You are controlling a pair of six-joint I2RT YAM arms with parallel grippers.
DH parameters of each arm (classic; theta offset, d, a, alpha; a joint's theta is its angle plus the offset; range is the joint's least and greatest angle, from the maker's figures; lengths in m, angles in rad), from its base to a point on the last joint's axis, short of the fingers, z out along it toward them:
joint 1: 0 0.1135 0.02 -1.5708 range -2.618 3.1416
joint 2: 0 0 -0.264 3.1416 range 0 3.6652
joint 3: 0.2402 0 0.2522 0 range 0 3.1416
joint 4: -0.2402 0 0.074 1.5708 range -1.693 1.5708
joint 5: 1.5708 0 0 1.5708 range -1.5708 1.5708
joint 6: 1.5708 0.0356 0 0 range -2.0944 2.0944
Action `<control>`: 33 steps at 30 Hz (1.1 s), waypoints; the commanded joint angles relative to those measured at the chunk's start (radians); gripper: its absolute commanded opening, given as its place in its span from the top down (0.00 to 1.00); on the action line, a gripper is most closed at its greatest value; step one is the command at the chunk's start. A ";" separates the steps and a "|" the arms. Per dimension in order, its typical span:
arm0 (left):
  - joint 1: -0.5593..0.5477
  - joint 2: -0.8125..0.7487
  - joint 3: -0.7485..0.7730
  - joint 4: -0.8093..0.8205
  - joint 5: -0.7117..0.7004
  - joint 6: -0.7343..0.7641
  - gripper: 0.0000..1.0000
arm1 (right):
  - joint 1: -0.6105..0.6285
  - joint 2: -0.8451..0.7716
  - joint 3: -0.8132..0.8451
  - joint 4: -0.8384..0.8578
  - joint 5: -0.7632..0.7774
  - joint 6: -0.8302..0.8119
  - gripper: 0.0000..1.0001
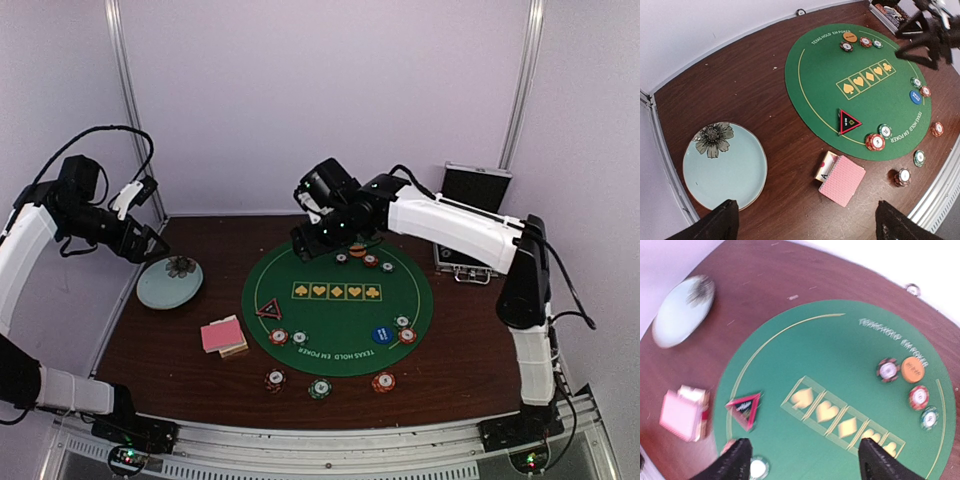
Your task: Distribute texas hold em gaming equipment
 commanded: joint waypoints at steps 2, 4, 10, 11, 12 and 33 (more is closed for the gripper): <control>0.007 -0.035 0.001 -0.003 -0.002 -0.001 0.02 | 0.180 -0.098 -0.218 -0.022 0.012 -0.031 0.16; 0.006 -0.042 0.001 -0.005 -0.002 -0.001 0.02 | 0.249 -0.103 -0.251 -0.039 -0.005 -0.033 0.12; 0.006 -0.057 -0.004 -0.014 0.003 -0.001 0.02 | 0.381 -0.034 -0.232 -0.104 -0.093 -0.006 0.09; 0.006 -0.058 -0.005 -0.015 0.003 -0.001 0.02 | 0.392 -0.016 -0.221 -0.115 -0.096 -0.007 0.09; 0.005 -0.058 -0.006 -0.016 0.004 -0.001 0.02 | 0.399 -0.001 -0.207 -0.127 -0.101 -0.007 0.09; 0.006 -0.050 0.020 -0.022 0.011 -0.006 0.02 | 0.419 0.186 -0.089 -0.159 -0.139 -0.048 0.20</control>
